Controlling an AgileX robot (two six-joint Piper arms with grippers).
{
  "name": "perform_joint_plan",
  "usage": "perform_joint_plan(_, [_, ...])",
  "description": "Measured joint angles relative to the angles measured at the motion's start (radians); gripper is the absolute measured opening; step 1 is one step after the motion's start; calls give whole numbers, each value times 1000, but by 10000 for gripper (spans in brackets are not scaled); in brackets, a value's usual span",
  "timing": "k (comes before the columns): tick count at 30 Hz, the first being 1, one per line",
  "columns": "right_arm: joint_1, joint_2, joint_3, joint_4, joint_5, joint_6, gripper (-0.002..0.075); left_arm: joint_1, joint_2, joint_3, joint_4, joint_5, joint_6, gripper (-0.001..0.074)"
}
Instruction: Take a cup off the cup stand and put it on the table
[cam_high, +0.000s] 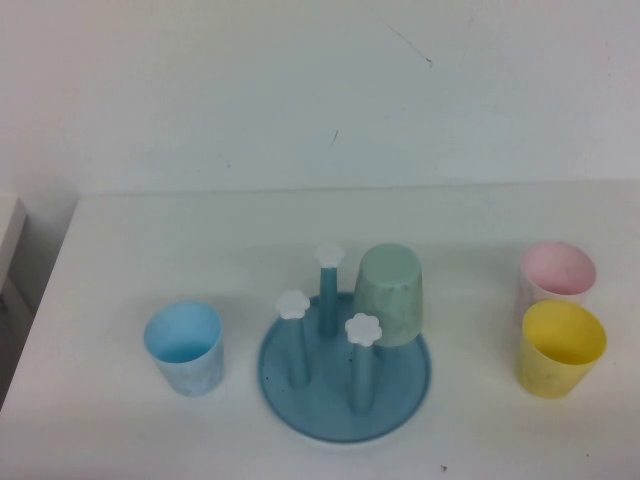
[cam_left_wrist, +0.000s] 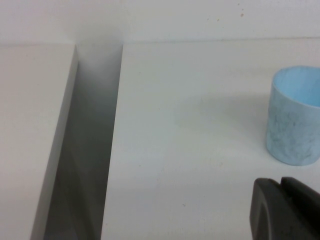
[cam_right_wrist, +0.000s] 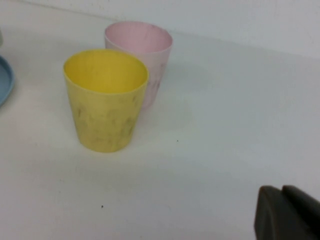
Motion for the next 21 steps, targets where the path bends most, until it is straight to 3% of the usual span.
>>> perform_joint_plan(21, [0, 0, 0, 0, 2, 13, -2, 0, 0, 0, 0, 0, 0, -2])
